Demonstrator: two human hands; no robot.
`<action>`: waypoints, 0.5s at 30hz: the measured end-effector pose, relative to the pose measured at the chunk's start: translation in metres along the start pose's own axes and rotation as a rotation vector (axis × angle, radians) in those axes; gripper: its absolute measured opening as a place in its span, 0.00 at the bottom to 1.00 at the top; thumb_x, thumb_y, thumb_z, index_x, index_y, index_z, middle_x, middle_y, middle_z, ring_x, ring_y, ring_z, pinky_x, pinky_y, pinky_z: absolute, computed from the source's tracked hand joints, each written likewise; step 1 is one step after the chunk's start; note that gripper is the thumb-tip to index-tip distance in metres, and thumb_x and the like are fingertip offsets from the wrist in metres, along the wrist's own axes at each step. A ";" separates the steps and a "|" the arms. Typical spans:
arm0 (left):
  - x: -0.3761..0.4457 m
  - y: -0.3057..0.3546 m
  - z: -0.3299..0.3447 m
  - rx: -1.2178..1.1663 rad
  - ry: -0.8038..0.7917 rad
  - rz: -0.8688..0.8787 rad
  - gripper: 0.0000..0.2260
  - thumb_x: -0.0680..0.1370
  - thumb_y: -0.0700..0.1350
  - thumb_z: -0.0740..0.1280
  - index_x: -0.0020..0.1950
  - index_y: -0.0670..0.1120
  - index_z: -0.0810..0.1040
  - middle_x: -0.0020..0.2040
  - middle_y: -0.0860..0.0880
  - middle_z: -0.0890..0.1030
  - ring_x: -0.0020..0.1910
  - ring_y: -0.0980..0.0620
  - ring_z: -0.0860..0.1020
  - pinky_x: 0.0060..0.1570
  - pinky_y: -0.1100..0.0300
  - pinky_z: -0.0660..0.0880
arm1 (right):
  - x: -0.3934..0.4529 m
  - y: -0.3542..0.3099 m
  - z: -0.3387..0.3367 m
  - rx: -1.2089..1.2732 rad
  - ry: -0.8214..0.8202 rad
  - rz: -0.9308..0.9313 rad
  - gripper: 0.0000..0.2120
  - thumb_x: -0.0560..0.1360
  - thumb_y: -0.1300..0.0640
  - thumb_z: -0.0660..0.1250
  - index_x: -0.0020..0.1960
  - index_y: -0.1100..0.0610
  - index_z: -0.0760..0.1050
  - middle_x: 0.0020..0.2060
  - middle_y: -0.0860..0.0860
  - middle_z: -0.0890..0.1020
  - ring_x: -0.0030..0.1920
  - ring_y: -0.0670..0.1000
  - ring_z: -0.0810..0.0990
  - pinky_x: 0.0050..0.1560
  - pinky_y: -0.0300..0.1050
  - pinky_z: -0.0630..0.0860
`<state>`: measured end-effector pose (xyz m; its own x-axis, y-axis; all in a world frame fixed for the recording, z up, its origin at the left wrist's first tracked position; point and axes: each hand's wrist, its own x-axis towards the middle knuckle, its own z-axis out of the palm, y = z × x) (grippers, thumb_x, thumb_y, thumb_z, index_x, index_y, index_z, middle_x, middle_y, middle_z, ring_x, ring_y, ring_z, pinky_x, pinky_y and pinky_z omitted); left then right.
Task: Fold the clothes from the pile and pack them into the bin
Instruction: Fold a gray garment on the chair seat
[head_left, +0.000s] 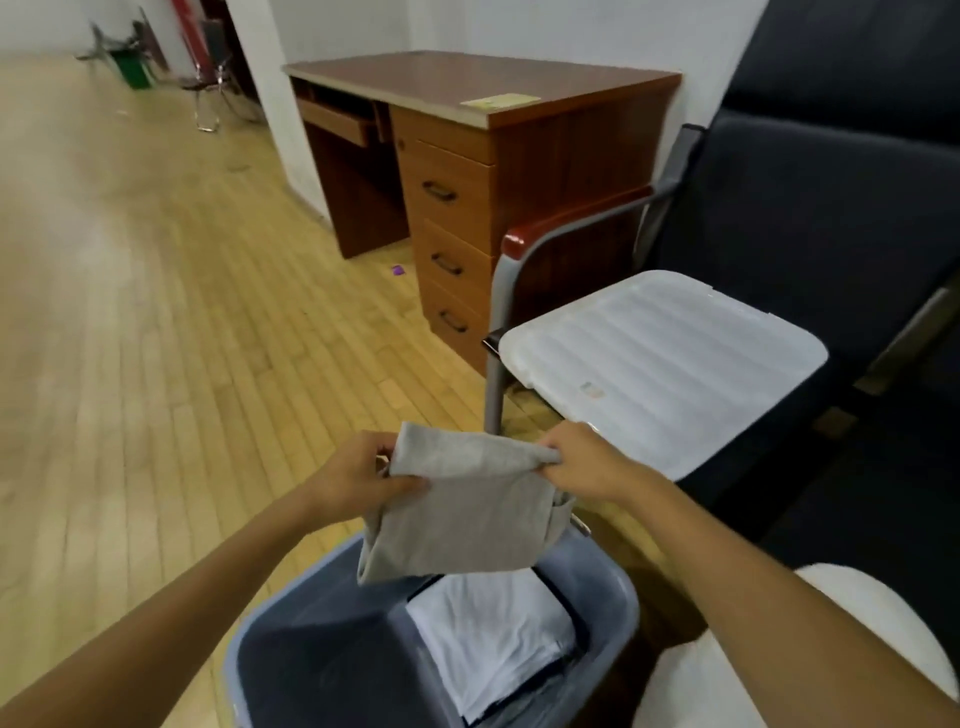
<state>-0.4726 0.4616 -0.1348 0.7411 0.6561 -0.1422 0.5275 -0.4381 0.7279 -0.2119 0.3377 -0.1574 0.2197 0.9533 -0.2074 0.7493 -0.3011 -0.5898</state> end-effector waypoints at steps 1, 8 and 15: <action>-0.003 -0.010 0.004 0.002 0.015 -0.007 0.04 0.74 0.45 0.74 0.45 0.46 0.82 0.42 0.51 0.84 0.42 0.54 0.82 0.43 0.52 0.81 | 0.005 0.002 0.009 -0.003 0.020 -0.016 0.21 0.71 0.62 0.63 0.24 0.50 0.61 0.23 0.45 0.66 0.25 0.44 0.65 0.27 0.40 0.64; -0.027 -0.055 0.071 0.234 -0.584 -0.101 0.27 0.70 0.47 0.76 0.66 0.58 0.71 0.58 0.57 0.74 0.55 0.55 0.76 0.53 0.61 0.77 | -0.018 0.058 0.057 -0.292 -0.663 0.137 0.16 0.75 0.59 0.68 0.61 0.48 0.77 0.60 0.50 0.77 0.56 0.53 0.77 0.53 0.49 0.76; 0.037 0.004 0.099 0.222 -0.277 0.098 0.04 0.77 0.39 0.66 0.50 0.46 0.80 0.44 0.51 0.81 0.44 0.56 0.78 0.42 0.66 0.75 | -0.040 0.063 -0.003 -0.061 -0.275 0.129 0.12 0.79 0.53 0.63 0.61 0.51 0.77 0.58 0.49 0.80 0.57 0.51 0.79 0.61 0.48 0.77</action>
<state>-0.4018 0.4233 -0.2030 0.8607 0.4269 -0.2775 0.5035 -0.6330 0.5880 -0.1714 0.2808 -0.1844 0.1444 0.8620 -0.4858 0.7639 -0.4092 -0.4991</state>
